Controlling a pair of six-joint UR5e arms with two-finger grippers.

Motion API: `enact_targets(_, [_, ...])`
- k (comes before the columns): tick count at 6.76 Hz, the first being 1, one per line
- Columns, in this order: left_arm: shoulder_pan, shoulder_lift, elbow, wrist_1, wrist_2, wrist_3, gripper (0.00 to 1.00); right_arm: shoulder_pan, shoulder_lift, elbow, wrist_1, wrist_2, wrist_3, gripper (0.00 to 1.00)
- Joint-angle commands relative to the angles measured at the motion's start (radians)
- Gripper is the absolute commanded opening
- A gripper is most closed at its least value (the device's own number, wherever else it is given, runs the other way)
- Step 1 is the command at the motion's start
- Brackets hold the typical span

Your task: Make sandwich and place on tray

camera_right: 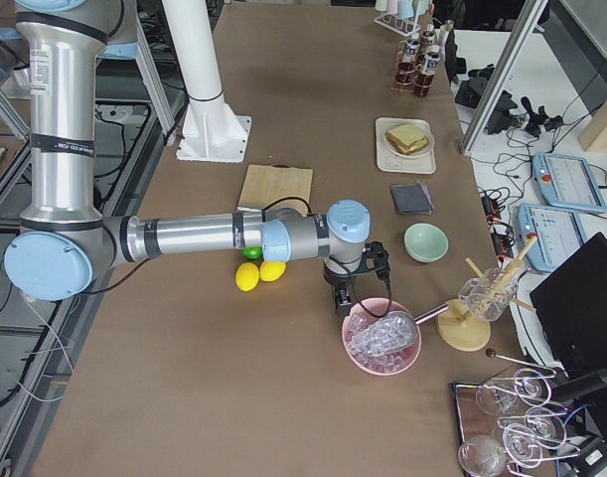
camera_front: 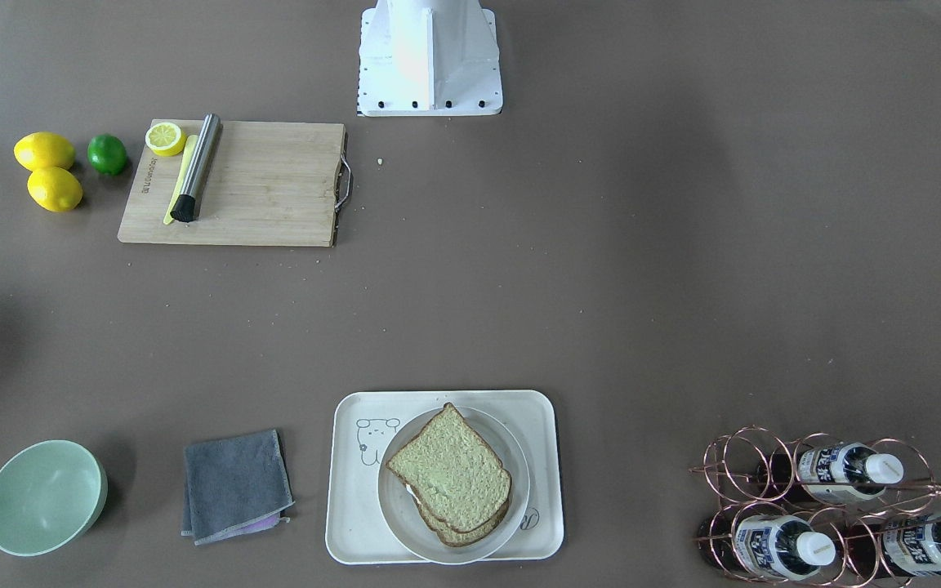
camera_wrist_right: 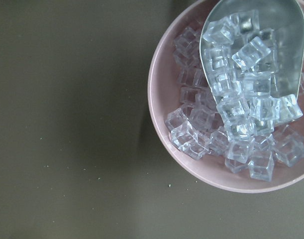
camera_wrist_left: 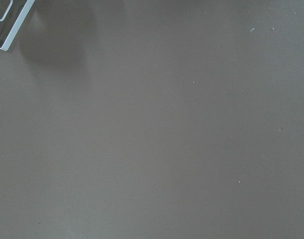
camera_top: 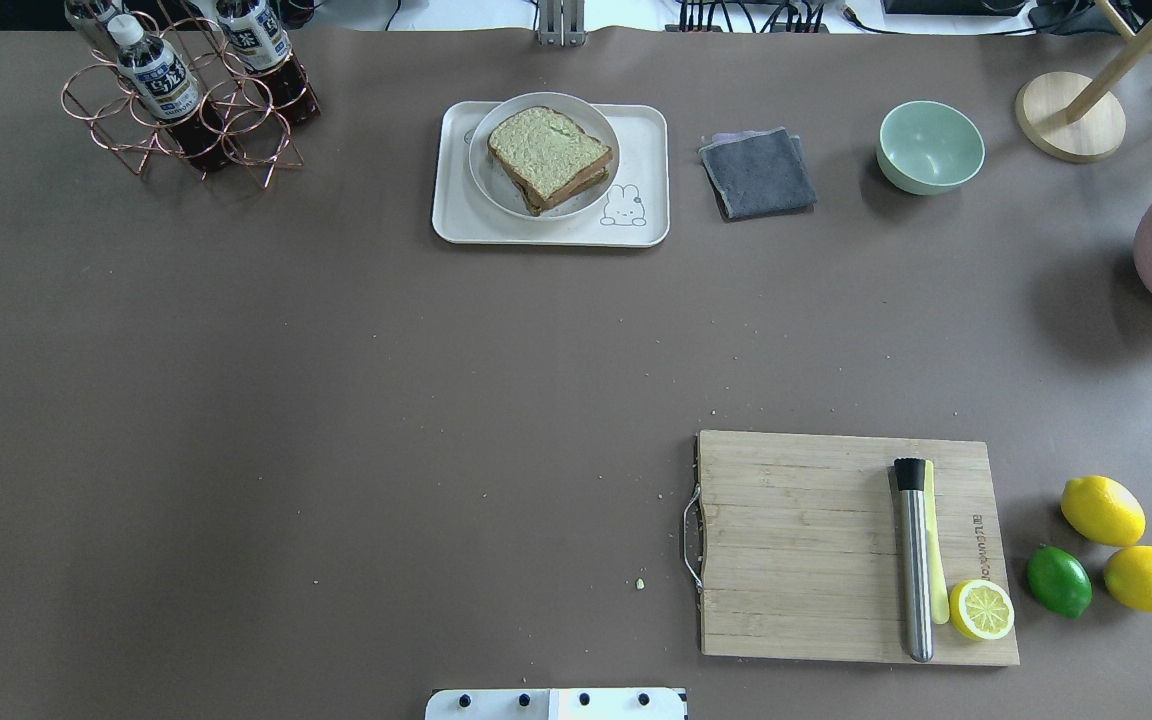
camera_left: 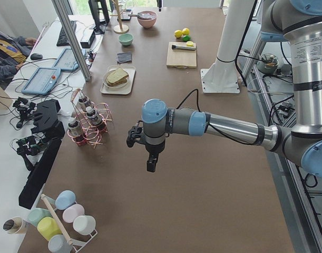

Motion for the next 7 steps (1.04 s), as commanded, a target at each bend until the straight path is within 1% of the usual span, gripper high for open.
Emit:
enact_targets(1, [0.001,0.001,-0.001,0.000,-0.012,-0.001,0.97,-0.001,-0.001,-0.001,-0.001,0.016,0.000,1.00])
enact_targets(7, [0.002,0.001,0.000,-0.001,-0.014,-0.003,0.97,-0.004,-0.007,-0.001,-0.001,0.021,0.002,1.00])
